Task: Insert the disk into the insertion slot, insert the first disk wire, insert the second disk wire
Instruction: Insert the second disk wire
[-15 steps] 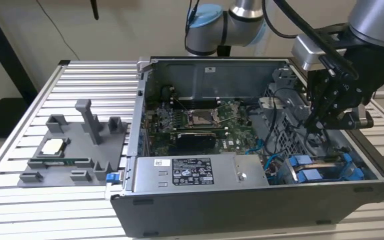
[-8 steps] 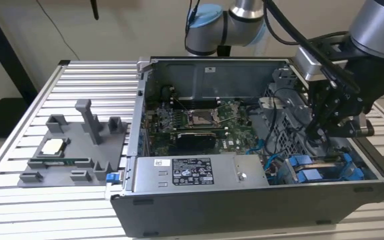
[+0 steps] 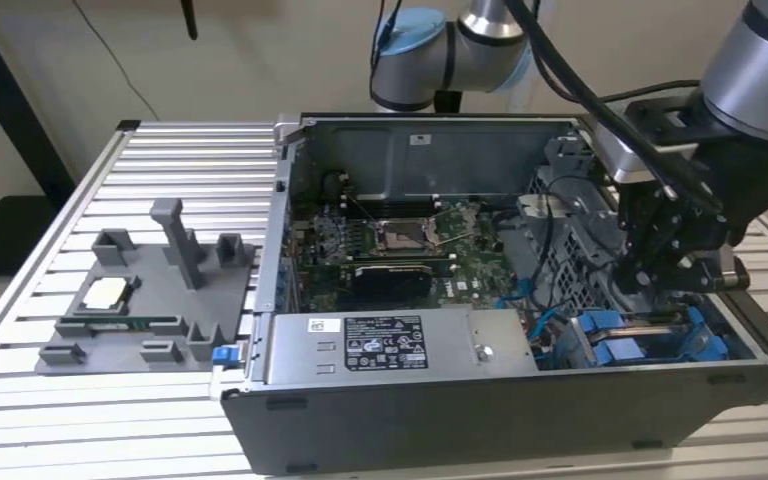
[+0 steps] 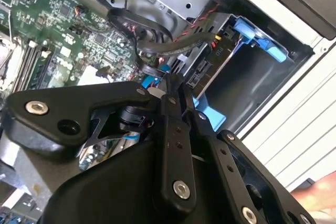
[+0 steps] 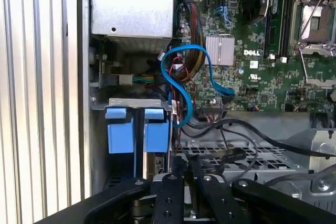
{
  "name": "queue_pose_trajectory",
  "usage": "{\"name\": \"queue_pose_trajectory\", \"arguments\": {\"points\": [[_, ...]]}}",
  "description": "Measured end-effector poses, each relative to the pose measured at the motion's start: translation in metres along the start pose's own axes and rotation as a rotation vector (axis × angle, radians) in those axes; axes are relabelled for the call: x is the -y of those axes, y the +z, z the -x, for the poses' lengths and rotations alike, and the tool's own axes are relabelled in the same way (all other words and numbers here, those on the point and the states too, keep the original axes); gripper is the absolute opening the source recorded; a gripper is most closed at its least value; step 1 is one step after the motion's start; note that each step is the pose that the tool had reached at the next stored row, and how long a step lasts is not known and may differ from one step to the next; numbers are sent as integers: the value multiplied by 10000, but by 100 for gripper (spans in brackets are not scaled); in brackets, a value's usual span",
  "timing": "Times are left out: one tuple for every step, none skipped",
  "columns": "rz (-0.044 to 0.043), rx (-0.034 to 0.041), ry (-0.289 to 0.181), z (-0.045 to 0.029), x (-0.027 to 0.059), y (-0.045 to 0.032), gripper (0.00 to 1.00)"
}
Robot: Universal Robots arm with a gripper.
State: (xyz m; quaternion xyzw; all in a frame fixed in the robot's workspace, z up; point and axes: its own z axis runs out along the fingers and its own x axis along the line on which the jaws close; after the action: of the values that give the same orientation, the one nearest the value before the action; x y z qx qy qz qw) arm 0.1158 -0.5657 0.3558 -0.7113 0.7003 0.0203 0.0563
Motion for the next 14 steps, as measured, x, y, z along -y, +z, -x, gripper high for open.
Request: {"name": "queue_pose_trajectory", "arguments": {"points": [[0,0,0,-6,4,12,16],[0,-1,0,-14,9,23,16],[0,-1,1,-22,18,35,16],[0,-1,0,-30,31,48,16],[0,0,1,-40,46,63,16],[0,-1,0,-50,61,74,16],[0,0,1,-58,80,81,16],[0,1,1,-65,96,85,16],[0,-1,0,-71,109,86,16],[1,0,0,-76,120,86,16],[3,-4,0,-82,130,86,16],[5,-12,0,-87,133,85,16],[7,-29,0,-90,136,86,16],[10,-52,0,-93,136,84,16]]}}
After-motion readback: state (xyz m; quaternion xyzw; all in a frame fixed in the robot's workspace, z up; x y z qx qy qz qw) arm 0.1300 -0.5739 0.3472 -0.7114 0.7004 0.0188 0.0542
